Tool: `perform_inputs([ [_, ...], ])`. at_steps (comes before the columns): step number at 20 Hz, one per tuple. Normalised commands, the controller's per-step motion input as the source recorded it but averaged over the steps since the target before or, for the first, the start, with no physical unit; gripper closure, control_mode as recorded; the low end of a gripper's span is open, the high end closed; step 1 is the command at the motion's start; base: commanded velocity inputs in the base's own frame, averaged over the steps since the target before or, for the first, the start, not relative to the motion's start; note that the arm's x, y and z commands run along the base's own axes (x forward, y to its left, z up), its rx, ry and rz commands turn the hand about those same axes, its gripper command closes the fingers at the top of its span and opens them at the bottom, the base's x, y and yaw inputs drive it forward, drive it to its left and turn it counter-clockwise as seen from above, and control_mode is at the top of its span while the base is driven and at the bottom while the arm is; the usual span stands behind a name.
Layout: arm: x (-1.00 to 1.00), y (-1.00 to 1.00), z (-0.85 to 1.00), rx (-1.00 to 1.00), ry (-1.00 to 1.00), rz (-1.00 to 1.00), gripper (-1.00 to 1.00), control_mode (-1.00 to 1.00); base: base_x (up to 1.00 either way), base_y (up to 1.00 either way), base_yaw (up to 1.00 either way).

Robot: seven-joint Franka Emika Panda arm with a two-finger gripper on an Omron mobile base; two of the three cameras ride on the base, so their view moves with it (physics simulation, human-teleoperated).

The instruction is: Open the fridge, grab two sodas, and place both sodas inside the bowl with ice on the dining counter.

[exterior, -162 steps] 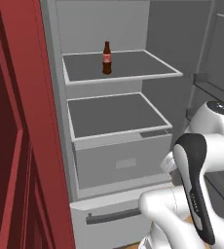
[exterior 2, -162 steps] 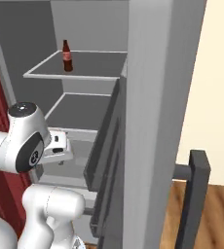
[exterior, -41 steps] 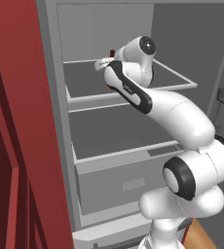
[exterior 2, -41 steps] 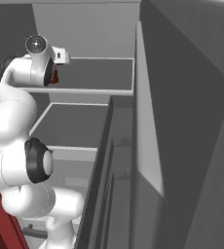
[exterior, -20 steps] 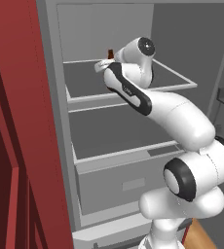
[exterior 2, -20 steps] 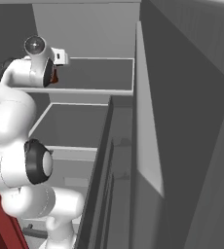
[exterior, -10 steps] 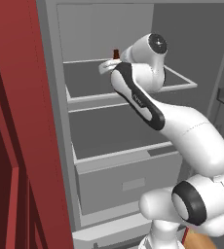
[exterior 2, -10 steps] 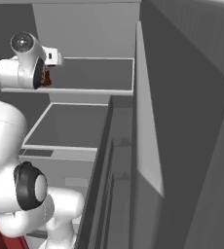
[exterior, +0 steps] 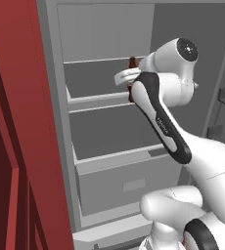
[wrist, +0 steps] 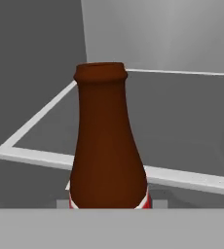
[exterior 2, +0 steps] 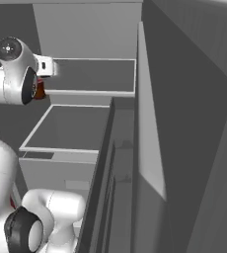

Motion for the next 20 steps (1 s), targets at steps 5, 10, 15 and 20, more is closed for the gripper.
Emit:
perform_inputs([
  [5, -1.0, -0.2, -0.14, -0.01, 0.0, 0.0, 1.0, -1.0, 0.0, 0.0, 0.0],
  [10, -0.98, -0.07, -0.23, -0.05, 0.0, -0.01, 1.0, -1.0, 0.0, 0.0, 0.0],
  [15, -0.89, 0.0, -0.4, -0.09, 0.01, 0.0, 1.0, -1.0, 0.0, 0.0, 0.0],
  [20, -0.72, -0.01, -0.41, -0.08, 0.01, 0.0, 1.0, -1.0, 0.0, 0.0, 0.0],
])
